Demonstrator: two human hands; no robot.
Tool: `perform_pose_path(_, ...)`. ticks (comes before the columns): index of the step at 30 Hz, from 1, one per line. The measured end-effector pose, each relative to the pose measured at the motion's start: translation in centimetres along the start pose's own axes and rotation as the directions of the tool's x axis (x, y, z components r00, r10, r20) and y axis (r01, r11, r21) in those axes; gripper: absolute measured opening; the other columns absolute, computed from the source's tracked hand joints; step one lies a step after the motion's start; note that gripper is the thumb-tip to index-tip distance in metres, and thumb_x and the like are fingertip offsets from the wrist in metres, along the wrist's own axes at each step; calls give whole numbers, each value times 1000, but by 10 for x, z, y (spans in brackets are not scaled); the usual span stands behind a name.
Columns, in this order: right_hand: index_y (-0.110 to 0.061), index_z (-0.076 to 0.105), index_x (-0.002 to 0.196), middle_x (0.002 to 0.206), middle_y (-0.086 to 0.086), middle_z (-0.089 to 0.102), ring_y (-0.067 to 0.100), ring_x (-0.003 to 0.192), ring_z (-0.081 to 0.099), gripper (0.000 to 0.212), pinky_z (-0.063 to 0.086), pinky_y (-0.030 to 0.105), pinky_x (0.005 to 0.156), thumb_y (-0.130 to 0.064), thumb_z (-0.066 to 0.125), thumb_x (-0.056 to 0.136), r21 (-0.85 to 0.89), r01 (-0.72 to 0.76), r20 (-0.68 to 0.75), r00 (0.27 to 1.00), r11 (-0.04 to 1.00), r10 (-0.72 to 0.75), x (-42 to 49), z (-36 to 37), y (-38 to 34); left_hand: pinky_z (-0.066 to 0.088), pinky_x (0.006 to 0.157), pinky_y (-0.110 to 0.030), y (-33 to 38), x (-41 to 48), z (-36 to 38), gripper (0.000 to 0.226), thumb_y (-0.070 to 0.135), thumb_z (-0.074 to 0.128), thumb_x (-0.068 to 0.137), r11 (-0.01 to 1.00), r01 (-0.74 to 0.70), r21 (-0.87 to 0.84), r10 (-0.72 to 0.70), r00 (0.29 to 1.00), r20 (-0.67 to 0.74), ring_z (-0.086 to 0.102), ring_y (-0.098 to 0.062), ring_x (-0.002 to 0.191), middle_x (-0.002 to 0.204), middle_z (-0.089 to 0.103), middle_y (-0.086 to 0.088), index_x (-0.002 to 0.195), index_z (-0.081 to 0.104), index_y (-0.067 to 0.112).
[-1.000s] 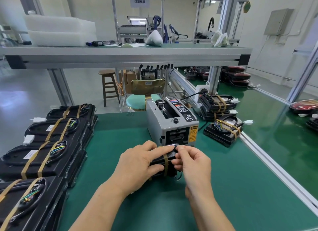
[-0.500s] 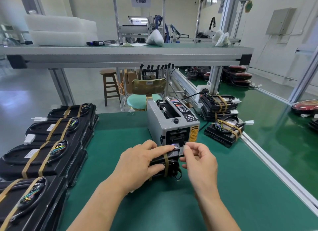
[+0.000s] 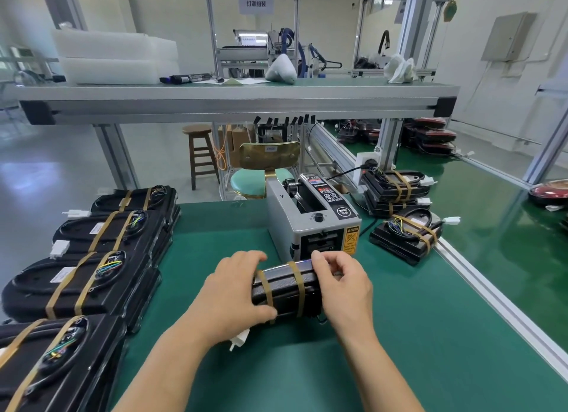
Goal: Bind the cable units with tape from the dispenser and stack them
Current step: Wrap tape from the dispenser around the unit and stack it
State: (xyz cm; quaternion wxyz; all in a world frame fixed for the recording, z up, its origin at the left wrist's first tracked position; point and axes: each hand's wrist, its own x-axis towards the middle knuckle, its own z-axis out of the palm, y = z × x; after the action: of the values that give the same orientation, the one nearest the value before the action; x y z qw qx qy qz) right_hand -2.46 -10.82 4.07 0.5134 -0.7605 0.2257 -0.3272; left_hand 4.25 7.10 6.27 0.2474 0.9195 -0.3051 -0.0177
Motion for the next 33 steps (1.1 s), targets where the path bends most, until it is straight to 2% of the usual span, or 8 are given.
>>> perform_pose_path(6,-29,70,80,83,-11,63,5,79,59,34,43,23,75,-53,51,95,151,-103,182,980,983,75,-8,-3,15,44,64,-18,-17,-15,3,71,45,81,58,905,276,-324,-287,958,15,58,-3,86,100,59,12,114,40,33)
perform_pose_path(8,-33,71,97,102,-12,65,3,97,61,30,45,25,89,-57,59,84,179,-136,308,948,974,76,-15,-6,26,44,60,-17,-19,-17,1,70,42,83,59,876,298,-379,-320,947,4,60,-5,85,99,60,13,114,40,33)
perform_pose_path(11,-33,53,133,127,-18,54,5,124,47,62,38,29,106,-43,79,77,-19,-32,457,889,999,37,-25,-8,45,46,62,-18,-24,-19,-4,67,29,83,64,815,312,-488,-345,938,25,62,-9,90,106,60,11,116,41,31)
perform_pose_path(18,-47,52,119,110,-27,53,-3,112,44,54,36,9,91,-40,81,74,-87,126,330,940,988,-91,-36,14,39,49,62,-19,-28,-23,-14,55,22,75,55,665,273,-695,-369,929,12,65,-11,90,101,69,9,106,56,29)
perform_pose_path(22,-34,55,127,114,-25,54,10,118,50,60,48,25,94,-35,83,73,-14,65,325,944,998,-57,-40,35,35,50,78,-18,-36,-33,-25,53,26,69,64,636,181,-750,-314,949,-36,64,-6,101,107,70,12,115,63,42)
perform_pose_path(25,-31,55,127,116,-27,52,11,121,49,61,46,23,96,-32,84,74,-6,83,366,928,997,-75,-41,45,35,46,89,-27,-42,-35,-33,23,41,65,83,576,171,-800,-360,931,-60,62,-3,106,109,70,16,105,72,39)
perform_pose_path(29,-21,56,131,116,-20,55,11,121,46,64,34,-2,83,-32,83,74,-46,136,389,915,990,-108,-39,52,31,48,78,-26,-52,-28,-33,11,28,63,93,616,217,-758,-434,896,-96,64,-11,86,84,70,10,88,72,32)
perform_pose_path(33,-18,56,135,119,-13,57,9,121,44,69,32,-3,84,-37,82,74,-84,169,415,902,982,-119,-34,54,30,42,74,-27,-66,-22,-40,8,27,66,90,652,266,-710,-406,913,-31,57,-13,81,82,60,3,87,71,33)
